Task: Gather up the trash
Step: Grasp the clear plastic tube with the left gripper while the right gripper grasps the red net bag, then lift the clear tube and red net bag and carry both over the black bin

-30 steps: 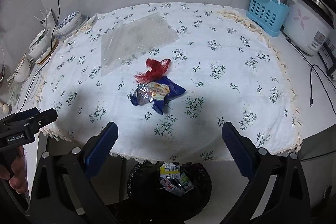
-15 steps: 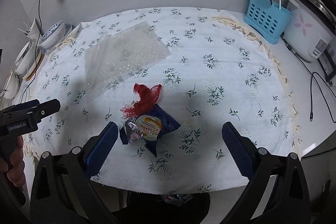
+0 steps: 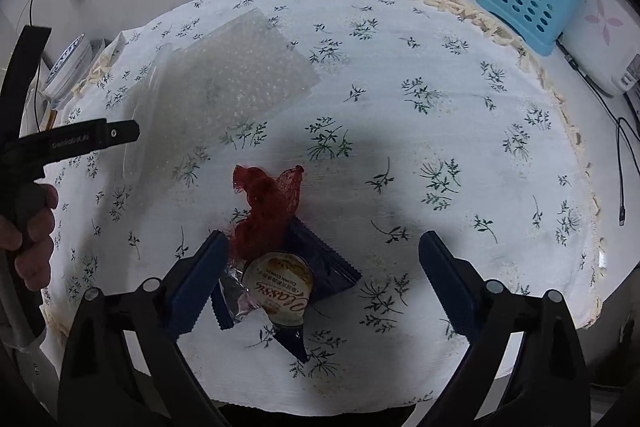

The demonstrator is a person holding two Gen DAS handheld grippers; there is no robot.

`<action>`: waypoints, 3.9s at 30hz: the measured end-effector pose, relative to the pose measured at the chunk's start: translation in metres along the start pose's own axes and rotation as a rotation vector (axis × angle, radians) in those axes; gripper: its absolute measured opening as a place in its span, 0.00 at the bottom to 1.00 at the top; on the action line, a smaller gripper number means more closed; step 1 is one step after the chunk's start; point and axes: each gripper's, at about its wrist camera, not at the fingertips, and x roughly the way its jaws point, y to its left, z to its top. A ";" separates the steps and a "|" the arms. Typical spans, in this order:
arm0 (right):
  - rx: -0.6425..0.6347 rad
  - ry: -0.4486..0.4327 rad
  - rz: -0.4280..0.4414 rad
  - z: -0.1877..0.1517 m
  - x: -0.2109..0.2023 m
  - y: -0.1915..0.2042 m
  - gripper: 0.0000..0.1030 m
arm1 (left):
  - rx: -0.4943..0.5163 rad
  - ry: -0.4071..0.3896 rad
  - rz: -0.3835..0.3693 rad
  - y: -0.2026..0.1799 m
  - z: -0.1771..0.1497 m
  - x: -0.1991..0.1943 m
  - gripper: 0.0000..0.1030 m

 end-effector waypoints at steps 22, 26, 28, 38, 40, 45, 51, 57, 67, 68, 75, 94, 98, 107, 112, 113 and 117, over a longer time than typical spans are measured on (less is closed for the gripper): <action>0.042 0.158 0.056 0.028 0.054 0.016 0.23 | -0.007 0.050 0.022 0.013 0.036 0.030 0.26; 0.055 0.148 0.055 0.030 0.051 0.013 0.21 | -0.011 0.038 0.006 0.020 0.030 0.021 0.26; 0.065 0.133 0.055 0.031 0.047 0.010 0.21 | -0.011 0.028 0.003 0.022 0.026 0.014 0.26; 0.084 0.095 0.056 0.035 0.033 0.000 0.21 | -0.032 -0.003 -0.011 0.031 0.014 -0.001 0.26; 0.082 0.093 0.057 0.034 0.032 0.001 0.21 | -0.031 -0.002 -0.003 0.031 0.014 0.001 0.27; 0.072 0.092 0.059 0.033 0.030 0.003 0.21 | -0.014 0.015 0.043 0.029 0.012 0.018 0.29; 0.061 0.083 0.060 0.032 0.025 0.005 0.21 | -0.039 0.012 0.038 0.034 0.012 0.022 0.29; 0.059 0.081 0.063 0.032 0.024 0.006 0.21 | -0.046 0.007 0.033 0.036 0.016 0.022 0.26; 0.059 0.060 0.068 0.033 0.016 0.005 0.21 | -0.052 -0.046 0.003 0.036 0.007 -0.010 0.26; 0.059 0.058 0.069 0.033 0.015 0.004 0.21 | -0.051 -0.050 -0.001 0.036 0.006 -0.014 0.26; 0.054 0.032 0.081 0.030 0.003 0.003 0.20 | -0.048 -0.073 -0.017 0.030 -0.009 -0.038 0.26; 0.043 -0.036 0.088 0.005 -0.042 -0.005 0.20 | -0.001 -0.090 -0.058 -0.007 -0.064 -0.083 0.26; 0.034 -0.053 0.084 -0.002 -0.052 -0.006 0.20 | 0.009 -0.089 -0.062 -0.013 -0.075 -0.088 0.26; 0.022 -0.069 0.093 -0.020 -0.070 -0.011 0.20 | 0.014 -0.091 -0.071 -0.023 -0.099 -0.101 0.26; 0.012 -0.072 0.101 -0.032 -0.077 -0.014 0.20 | 0.009 -0.095 -0.076 -0.029 -0.113 -0.108 0.26; 0.010 -0.074 0.099 -0.034 -0.079 -0.015 0.20 | 0.008 -0.095 -0.077 -0.030 -0.116 -0.109 0.26; 0.001 -0.086 0.101 -0.044 -0.086 -0.018 0.21 | 0.005 -0.102 -0.083 -0.035 -0.127 -0.114 0.26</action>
